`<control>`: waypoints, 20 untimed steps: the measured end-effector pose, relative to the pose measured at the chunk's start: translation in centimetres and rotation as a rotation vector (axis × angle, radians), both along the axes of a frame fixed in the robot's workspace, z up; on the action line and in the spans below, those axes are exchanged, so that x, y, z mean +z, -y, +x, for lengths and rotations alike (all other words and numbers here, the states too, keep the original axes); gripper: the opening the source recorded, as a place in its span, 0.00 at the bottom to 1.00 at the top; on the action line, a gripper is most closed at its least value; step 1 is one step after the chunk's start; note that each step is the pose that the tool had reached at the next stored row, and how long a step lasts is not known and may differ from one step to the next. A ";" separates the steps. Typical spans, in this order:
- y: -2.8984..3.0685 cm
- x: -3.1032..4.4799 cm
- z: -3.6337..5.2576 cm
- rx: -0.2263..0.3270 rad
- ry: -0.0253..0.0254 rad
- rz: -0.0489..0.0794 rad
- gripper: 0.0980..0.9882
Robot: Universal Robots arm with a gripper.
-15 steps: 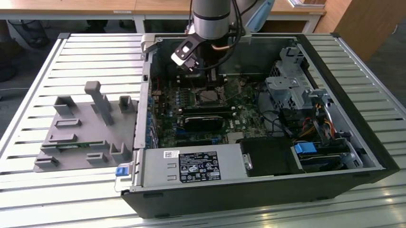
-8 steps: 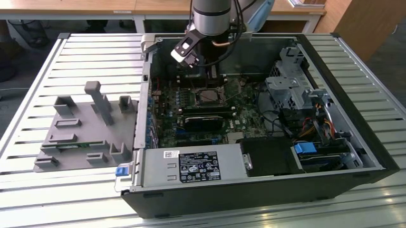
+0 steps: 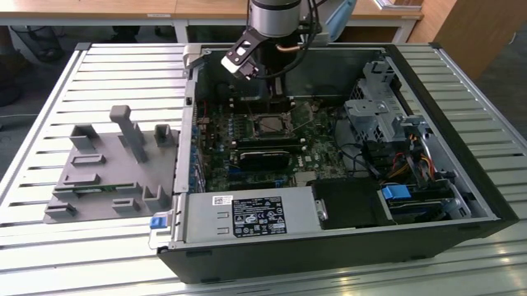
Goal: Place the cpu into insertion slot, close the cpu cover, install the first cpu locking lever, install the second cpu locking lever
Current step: 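Close the cpu cover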
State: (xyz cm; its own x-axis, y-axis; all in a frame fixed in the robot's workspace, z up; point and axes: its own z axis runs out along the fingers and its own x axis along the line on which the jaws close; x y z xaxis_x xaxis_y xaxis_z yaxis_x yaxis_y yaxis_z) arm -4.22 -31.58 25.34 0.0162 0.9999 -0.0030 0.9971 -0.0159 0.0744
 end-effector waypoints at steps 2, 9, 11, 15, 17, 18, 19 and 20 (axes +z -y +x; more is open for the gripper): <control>0.00 0.40 0.00 0.000 -0.0003 0.000 0.02; 0.43 0.52 -0.02 0.000 -0.0004 0.000 0.02; 0.74 0.53 -0.02 0.000 -0.0005 0.000 0.02; 0.94 0.52 0.36 0.000 -0.0124 0.002 0.02; 0.95 0.53 0.87 0.000 -0.0248 0.004 0.02; 0.95 0.52 1.13 0.000 -0.0310 0.006 0.02; 0.96 0.54 1.24 0.000 -0.0360 0.007 0.02; 0.96 0.64 1.26 0.000 -0.0388 0.007 0.02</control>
State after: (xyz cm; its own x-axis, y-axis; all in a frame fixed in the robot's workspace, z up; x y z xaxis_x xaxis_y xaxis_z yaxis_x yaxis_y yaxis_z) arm -2.96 -32.55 25.99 0.0162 0.9999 0.0029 0.9992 -0.0163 0.0356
